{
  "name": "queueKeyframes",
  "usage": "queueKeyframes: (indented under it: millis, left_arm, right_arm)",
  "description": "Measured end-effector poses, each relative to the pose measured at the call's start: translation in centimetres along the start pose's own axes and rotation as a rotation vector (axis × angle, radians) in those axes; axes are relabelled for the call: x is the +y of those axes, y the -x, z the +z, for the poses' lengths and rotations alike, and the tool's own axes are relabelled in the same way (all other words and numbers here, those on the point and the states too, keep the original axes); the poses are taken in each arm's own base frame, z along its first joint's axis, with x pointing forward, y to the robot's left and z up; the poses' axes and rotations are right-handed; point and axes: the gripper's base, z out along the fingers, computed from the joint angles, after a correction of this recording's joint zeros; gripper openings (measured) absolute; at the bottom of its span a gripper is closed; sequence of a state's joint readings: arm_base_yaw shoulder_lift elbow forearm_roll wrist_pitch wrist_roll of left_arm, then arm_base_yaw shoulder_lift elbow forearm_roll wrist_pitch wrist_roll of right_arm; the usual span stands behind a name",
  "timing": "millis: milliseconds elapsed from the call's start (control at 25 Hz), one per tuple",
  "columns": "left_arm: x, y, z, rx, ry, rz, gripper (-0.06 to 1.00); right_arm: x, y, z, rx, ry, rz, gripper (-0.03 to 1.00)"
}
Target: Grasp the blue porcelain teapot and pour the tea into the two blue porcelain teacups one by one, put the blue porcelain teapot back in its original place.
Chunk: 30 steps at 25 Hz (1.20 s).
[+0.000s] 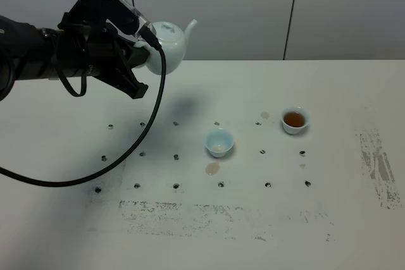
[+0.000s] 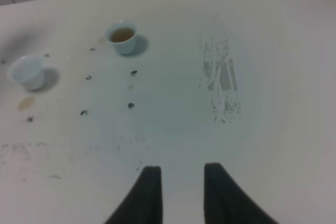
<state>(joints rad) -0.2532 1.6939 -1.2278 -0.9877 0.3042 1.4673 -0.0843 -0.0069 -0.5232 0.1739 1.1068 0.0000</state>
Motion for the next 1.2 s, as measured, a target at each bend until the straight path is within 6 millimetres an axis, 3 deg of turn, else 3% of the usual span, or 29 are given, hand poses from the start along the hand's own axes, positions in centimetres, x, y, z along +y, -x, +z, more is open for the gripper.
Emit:
queueKeyframes:
  millis: [360,640,960,1200]
  left_arm:
    - [2.3,-1.9,-0.6,-0.059,-0.092,0.012,0.1]
    - [3.7,-3.8,0.5,-0.079,-0.123,0.073,0.1]
    - [5.3,-3.6,2.3,-0.112,-0.211,0.16,0.1]
    - [5.2,-4.0,2.8,-0.081,-0.275,0.288,0.1]
  right_arm:
    - [0.0,0.0,0.0,0.0,0.0,0.0,0.22]
    - [0.0,0.0,0.0,0.0,0.0,0.0,0.22]
    - [0.0,0.0,0.0,0.0,0.0,0.0,0.22]
    - [0.0,0.0,0.0,0.0,0.0,0.0,0.22]
